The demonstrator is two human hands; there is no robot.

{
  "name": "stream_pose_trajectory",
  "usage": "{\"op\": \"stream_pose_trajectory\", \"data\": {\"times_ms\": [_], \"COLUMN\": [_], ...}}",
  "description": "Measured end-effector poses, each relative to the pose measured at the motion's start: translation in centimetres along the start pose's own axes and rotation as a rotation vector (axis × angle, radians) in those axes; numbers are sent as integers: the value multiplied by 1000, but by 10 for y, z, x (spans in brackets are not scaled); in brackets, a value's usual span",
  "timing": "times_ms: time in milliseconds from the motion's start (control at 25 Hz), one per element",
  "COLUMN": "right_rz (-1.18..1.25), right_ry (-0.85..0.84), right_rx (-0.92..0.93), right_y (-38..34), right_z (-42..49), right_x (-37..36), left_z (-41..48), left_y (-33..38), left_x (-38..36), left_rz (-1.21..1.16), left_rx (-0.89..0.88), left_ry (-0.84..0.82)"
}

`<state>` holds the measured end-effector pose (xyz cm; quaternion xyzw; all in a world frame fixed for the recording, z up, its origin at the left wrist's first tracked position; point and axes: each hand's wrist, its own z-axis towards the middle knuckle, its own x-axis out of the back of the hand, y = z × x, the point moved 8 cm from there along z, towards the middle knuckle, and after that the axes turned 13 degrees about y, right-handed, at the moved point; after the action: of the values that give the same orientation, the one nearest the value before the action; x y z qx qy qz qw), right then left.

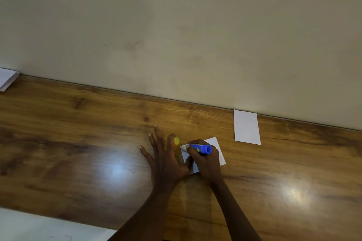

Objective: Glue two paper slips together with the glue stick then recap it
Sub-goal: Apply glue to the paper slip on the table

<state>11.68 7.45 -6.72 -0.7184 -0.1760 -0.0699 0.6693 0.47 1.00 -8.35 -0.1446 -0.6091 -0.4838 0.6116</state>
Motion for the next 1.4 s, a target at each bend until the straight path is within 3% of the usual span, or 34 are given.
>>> {"op": "stream_pose_trajectory", "data": {"times_ms": [240, 1160, 1280, 1400], "right_rz": [-78, -207, -487, -722], "right_ry": [-32, 346, 420, 296], "right_rx": [96, 140, 72, -54], "right_y": [-3, 6, 17, 30], "right_z": [0, 6, -17, -30], "right_x": [0, 81, 82, 62], "left_z": [0, 1, 1, 2], "left_y": [0, 4, 4, 4], "left_x": [-1, 8, 6, 4], "left_rz": [-4, 49, 56, 46], "left_rx": [-6, -26, -35, -24], "left_ry": [-4, 57, 55, 42]}}
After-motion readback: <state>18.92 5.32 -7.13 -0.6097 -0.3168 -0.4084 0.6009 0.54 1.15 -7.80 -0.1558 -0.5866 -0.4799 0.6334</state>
